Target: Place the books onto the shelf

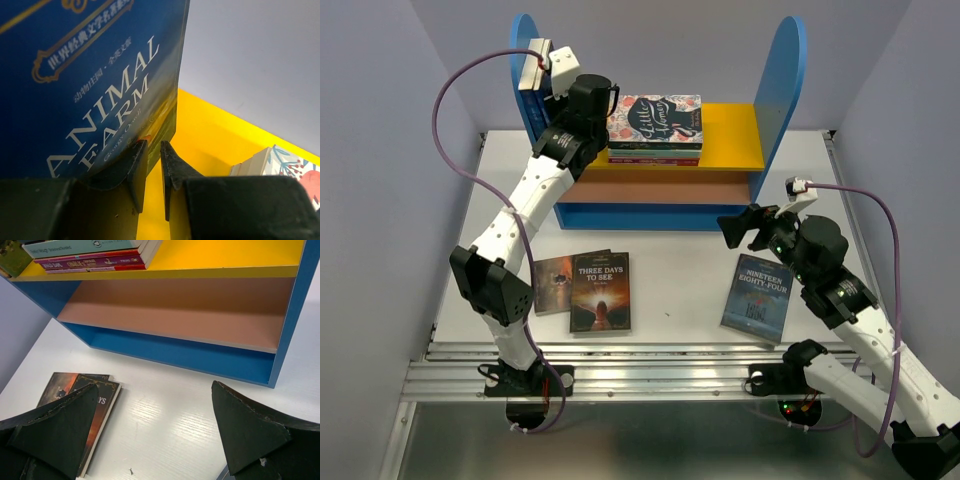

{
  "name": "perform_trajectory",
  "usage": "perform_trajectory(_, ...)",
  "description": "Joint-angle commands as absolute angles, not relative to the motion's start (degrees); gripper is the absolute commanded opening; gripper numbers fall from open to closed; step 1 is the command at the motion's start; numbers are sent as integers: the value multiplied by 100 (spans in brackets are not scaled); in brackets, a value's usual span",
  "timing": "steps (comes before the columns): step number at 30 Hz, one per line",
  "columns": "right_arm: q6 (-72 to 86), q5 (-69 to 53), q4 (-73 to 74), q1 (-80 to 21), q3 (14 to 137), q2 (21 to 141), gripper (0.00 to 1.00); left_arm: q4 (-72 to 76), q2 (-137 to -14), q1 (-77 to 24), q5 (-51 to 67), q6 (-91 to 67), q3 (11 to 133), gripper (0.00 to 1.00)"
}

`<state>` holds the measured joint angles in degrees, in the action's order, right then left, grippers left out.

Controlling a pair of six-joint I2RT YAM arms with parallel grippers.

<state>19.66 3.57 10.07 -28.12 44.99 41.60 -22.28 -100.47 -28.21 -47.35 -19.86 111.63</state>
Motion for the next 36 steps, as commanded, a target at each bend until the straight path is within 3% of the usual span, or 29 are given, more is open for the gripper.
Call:
perform_trajectory(1,1881,483,879,-2795,4711,4069,100,-2232,-10037,-2769,-5264,-2145,11074,28)
perform_trajectory(30,1854,562,905,-2795,4720,4061,100,-2101,-9985,-2769,-5133,-1381,10785,28)
perform_trajectory(36,1863,510,905,-2795,4737,4131,100,-1767,-9844,-2769,-4493,-1187,10775,29)
